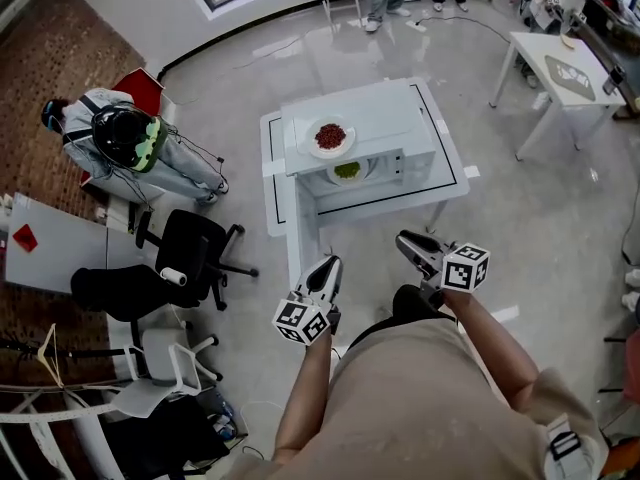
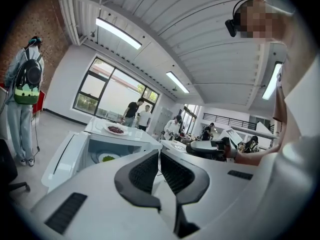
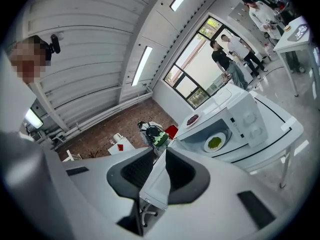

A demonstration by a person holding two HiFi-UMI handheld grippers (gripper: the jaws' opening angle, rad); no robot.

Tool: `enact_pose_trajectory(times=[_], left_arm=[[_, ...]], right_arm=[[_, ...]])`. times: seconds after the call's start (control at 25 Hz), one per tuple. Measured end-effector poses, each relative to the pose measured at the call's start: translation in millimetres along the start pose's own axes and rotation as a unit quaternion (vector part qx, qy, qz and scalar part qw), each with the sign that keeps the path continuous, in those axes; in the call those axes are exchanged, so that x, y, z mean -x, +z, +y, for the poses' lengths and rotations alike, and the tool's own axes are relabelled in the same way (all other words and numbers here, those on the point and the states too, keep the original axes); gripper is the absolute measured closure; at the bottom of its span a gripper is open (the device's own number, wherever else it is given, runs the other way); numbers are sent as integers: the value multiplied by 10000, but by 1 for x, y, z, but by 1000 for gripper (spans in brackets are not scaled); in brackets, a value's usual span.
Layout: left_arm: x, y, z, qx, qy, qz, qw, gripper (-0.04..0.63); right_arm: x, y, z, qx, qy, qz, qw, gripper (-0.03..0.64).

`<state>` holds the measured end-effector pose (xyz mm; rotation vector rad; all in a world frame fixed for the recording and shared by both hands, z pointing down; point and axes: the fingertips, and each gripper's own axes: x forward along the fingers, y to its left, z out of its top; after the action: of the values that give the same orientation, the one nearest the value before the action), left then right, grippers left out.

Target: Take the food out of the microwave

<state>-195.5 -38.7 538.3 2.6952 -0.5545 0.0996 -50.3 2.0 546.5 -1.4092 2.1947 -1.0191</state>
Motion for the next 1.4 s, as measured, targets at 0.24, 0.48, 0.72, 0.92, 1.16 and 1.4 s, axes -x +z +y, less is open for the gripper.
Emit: enact_pose_trajectory(times=[0.24, 0.48, 0.72, 0.92, 1.16, 1.4], left_arm=[[-19, 12, 17, -74, 38, -16, 10000, 591], [-56, 27, 36, -61, 166, -54, 9998, 591], [-89, 24, 54, 57, 407, 132, 9991, 591], [-112, 25, 68, 120, 650, 217, 9976, 591], [-130, 22, 82, 28, 969, 334, 9947, 591], [-149, 12, 96, 80, 1167, 506, 9919, 591]], right_arm=[[-30, 14, -28, -155, -108, 58, 9998, 554], [-70, 18, -79, -200, -372, 501, 9979, 554], [-110, 13, -127, -156, -512, 923, 9943, 554], [-138, 9, -170, -374, -624, 1099, 9913, 551], [-169, -4, -216, -625, -663, 1204, 9885, 534], [-201, -24, -263, -1076, -835, 1214, 9832, 479]])
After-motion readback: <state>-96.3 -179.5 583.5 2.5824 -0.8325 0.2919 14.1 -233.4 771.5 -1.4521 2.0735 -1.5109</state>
